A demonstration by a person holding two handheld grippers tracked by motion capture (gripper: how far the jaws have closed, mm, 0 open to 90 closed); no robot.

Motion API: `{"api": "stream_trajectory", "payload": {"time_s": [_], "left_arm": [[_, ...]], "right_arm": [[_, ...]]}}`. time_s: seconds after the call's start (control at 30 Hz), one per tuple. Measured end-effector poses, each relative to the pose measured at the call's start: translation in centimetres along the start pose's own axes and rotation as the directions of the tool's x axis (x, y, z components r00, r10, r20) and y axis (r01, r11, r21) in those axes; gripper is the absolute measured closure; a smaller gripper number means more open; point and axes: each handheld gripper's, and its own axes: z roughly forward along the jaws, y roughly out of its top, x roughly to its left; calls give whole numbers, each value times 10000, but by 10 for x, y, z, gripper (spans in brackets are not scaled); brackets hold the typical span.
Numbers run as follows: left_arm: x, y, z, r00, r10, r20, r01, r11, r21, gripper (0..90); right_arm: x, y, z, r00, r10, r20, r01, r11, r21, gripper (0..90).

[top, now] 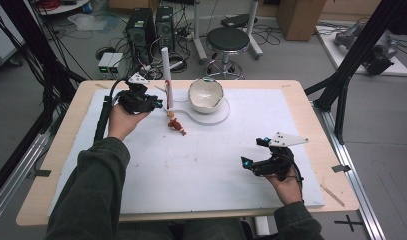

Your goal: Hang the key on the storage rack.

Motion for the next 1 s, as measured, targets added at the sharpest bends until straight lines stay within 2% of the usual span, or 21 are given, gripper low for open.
{"api": "stream_trajectory", "payload": {"time_s": [0.37,0.5,0.7,1.0], "left_arm": [[-1,-12,-12,9997,-137,202,143,9995,-275,624],[-2,-11,-18,9995,-92,288,104,9990,-440,590],[-6,-11,-26,9992,-30,386,54,9981,-617,534],[-9,-19,-36,9987,-77,511,122,9961,-876,521]], "right_arm": [[1,1,0,9999,62,125,-61,10000,-53,49],[1,1,1,9998,-30,189,31,10000,-44,49],[0,0,1,9997,74,212,-73,10000,-22,49],[-1,-1,0,9995,69,303,-69,10000,27,49]]}}
